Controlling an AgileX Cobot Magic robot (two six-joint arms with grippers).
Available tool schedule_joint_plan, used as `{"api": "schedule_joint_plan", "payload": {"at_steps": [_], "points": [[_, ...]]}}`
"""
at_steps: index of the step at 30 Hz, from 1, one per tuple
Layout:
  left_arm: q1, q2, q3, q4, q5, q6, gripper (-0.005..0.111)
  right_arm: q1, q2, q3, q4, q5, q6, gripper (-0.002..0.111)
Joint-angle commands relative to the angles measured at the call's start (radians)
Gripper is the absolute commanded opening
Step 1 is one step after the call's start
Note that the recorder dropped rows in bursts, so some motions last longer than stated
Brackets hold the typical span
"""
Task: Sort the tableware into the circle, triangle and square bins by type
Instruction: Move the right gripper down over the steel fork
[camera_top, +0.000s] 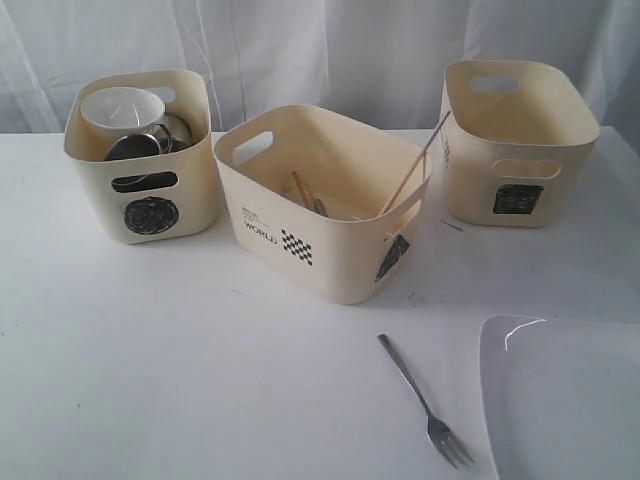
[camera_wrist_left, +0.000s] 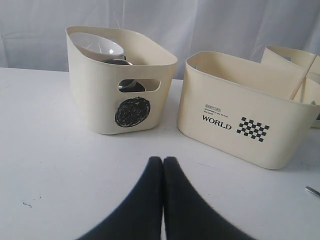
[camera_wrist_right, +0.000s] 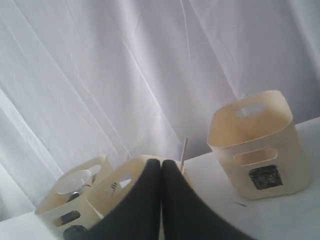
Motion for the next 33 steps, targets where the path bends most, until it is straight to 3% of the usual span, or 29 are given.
{"api": "schedule_joint_plan", "payload": {"at_steps": [1, 5, 7, 8, 9, 10, 12, 16, 17, 21, 25, 28, 33], "points": [[0.000, -0.005, 0.005, -0.016, 0.005, -0.007, 0.000, 0.007, -0.002, -0.050, 0.062, 0.052, -0.061, 0.000], [0.000, -0.005, 0.005, -0.016, 0.005, -0.007, 0.000, 0.007, -0.002, -0.059, 0.055, -0.169, -0.056, 0.000], [0.000, -0.005, 0.005, -0.016, 0.005, -0.007, 0.000, 0.013, 0.026, -0.108, 0.064, 0.059, -0.131, 0.000], [0.000, -0.005, 0.005, -0.016, 0.005, -0.007, 0.000, 0.019, 0.132, -0.138, 0.160, 0.255, -0.289, 0.000], [0.000, -0.005, 0.005, -0.016, 0.005, -0.007, 0.000, 0.019, 0.181, -0.153, 0.226, 0.308, -0.386, 0.000], [0.000, -0.005, 0.005, -0.016, 0.005, -0.007, 0.000, 0.019, 0.314, -0.192, 0.378, 0.397, -0.630, 0.002], [0.000, -0.005, 0.005, -0.016, 0.005, -0.007, 0.000, 0.019, 0.509, -0.269, 0.447, 0.471, -0.768, 0.012], [0.000, -0.005, 0.005, -0.016, 0.005, -0.007, 0.000, 0.046, 0.813, -0.437, 0.248, 0.596, -0.758, 0.053], [0.000, -0.005, 0.005, -0.016, 0.005, -0.007, 0.000, 0.084, 0.881, -0.483, 0.188, 0.625, -0.734, 0.057], [0.000, -0.005, 0.005, -0.016, 0.005, -0.007, 0.000, 0.303, 1.088, -0.593, -0.083, 0.662, -0.526, 0.057], [0.000, -0.005, 0.005, -0.016, 0.005, -0.007, 0.000, 0.455, 1.244, -0.657, -0.156, 0.664, -0.463, 0.057], [0.000, -0.005, 0.005, -0.016, 0.005, -0.007, 0.000, 0.521, 1.371, -0.681, -0.174, 0.661, -0.440, 0.057], [0.000, -0.005, 0.005, -0.016, 0.005, -0.007, 0.000, 0.535, 1.534, -0.691, -0.250, 0.630, -0.361, 0.057]]}}
